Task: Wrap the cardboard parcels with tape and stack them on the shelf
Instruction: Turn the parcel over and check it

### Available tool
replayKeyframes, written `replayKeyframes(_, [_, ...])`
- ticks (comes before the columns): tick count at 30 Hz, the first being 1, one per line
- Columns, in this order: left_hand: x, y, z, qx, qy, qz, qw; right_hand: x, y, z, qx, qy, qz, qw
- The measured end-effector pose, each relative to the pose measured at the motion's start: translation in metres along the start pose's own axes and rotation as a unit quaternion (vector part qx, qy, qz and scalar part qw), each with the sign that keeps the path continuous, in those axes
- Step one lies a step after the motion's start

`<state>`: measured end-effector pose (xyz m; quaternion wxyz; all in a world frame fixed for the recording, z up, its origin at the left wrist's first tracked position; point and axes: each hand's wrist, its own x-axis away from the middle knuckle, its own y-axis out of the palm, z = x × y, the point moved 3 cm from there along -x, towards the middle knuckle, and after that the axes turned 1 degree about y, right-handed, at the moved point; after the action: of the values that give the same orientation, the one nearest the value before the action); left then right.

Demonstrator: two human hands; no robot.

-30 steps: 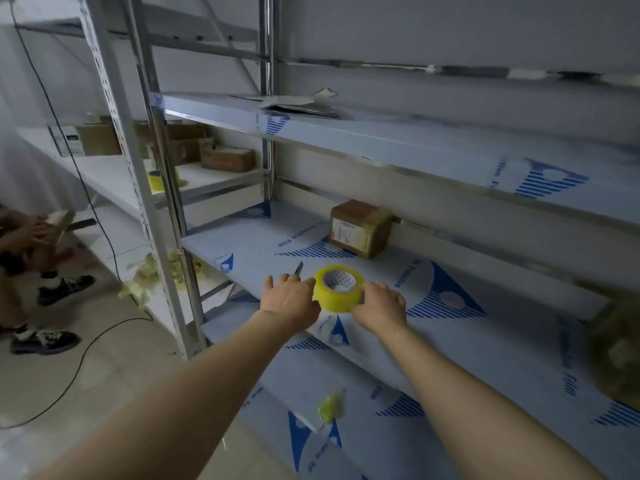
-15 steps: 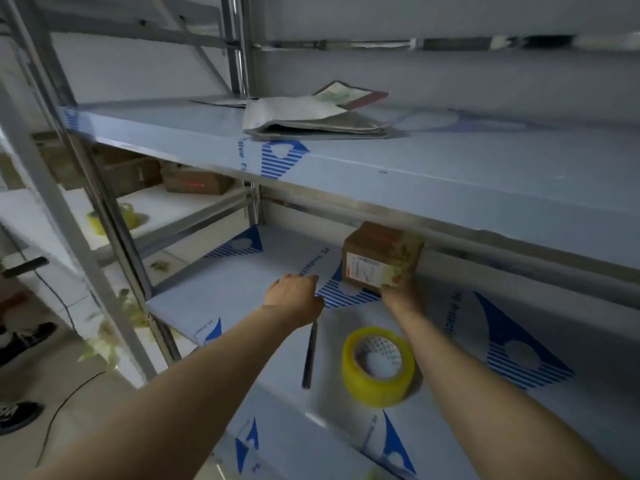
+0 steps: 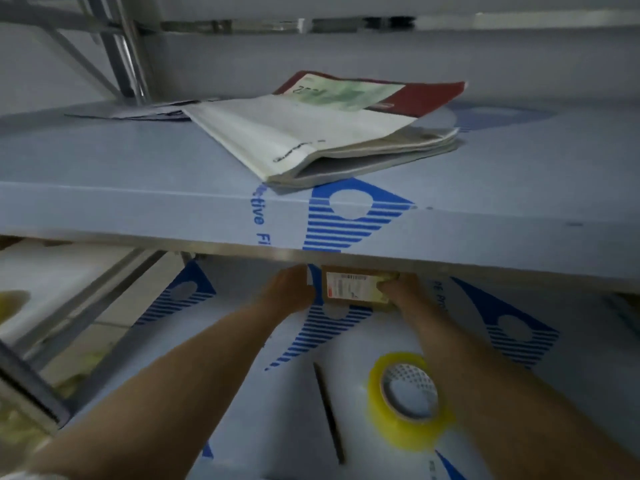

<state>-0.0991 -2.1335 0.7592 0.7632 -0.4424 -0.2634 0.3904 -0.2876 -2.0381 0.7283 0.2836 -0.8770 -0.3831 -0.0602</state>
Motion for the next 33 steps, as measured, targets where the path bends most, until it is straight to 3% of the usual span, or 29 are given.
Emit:
replayKeyframes(5, [-0.039,-0.005,-0.015,0.086,-0.008,-0.038,0.996,0.006,0.018,-0.012,-0.039,-0.004,0.088,0.995])
replayKeyframes(12, [-0.074,-0.003,-0.027,0.183,0.010,-0.104,0.978,0.035,0.054,-0.006,-0.033,-0.031,0.117,0.992])
replayKeyframes(18, [-0.054,-0.018,-0.040,0.137,0.026,-0.029,0.990,0.077,0.074,-0.003,-0.008,-0.022,0.129,0.991])
replayKeyframes(25, [0.019,-0.053,-0.075,0.354,-0.038,0.058,0.932,0.136,0.095,-0.018,-0.070,-0.081,0.097,0.989])
replayKeyframes(33, [0.126,-0.069,-0.122,0.443,-0.071,0.123,0.885,0.215,0.120,-0.004,-0.131,-0.165,0.051,0.976])
